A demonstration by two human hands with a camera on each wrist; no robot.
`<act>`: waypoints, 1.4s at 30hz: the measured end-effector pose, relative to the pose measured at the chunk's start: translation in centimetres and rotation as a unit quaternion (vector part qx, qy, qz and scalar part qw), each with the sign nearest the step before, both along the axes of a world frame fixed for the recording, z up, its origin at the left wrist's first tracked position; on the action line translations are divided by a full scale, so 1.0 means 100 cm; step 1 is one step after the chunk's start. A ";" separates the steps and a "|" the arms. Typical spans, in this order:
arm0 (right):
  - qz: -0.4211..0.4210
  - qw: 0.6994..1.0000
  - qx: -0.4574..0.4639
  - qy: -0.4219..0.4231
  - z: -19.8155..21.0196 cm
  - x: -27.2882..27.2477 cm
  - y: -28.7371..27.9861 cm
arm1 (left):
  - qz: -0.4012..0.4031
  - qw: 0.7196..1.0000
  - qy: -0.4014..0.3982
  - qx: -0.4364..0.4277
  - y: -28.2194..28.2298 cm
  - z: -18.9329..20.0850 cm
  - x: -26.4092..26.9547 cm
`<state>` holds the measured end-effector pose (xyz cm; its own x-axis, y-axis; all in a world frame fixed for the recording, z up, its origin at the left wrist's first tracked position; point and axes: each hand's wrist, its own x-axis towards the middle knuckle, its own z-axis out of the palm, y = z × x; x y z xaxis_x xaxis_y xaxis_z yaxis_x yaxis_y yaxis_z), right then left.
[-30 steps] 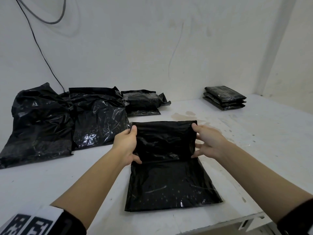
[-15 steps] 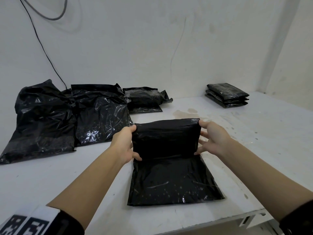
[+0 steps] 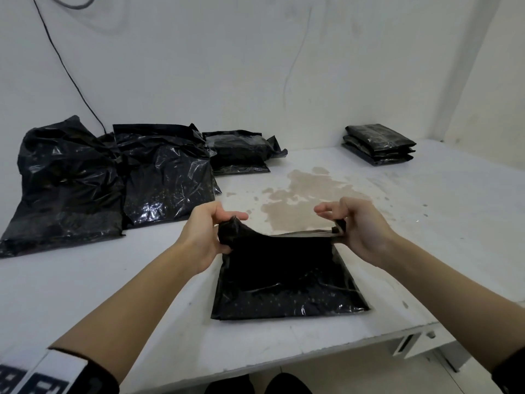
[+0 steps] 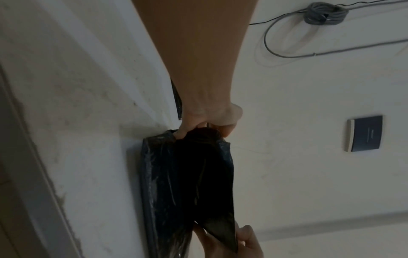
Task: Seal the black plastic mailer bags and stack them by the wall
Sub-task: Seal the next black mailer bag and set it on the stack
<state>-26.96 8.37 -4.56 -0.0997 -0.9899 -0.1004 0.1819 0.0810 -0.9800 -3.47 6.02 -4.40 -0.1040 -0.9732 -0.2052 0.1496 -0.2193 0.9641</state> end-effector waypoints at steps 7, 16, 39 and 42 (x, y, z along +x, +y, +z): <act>0.123 0.951 -0.082 0.273 -0.003 0.007 0.019 | -0.169 0.963 -0.187 -0.098 0.010 -0.002 0.007; 0.216 0.841 -0.146 0.475 -0.027 -0.006 0.023 | -0.330 0.825 -0.418 -0.189 0.019 -0.007 0.010; 0.297 0.610 -0.070 0.731 -0.031 -0.021 0.054 | -0.429 0.616 -0.627 -0.208 0.022 -0.025 0.038; 0.294 0.580 -0.063 0.757 -0.028 -0.019 0.055 | -0.414 0.572 -0.683 -0.189 0.023 -0.022 0.040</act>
<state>-28.89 13.88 -7.34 0.3790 -0.8877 -0.2615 -0.9180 -0.3964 0.0152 0.49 8.30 -6.60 -0.5554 -0.7086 -0.4353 -0.8033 0.5925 0.0605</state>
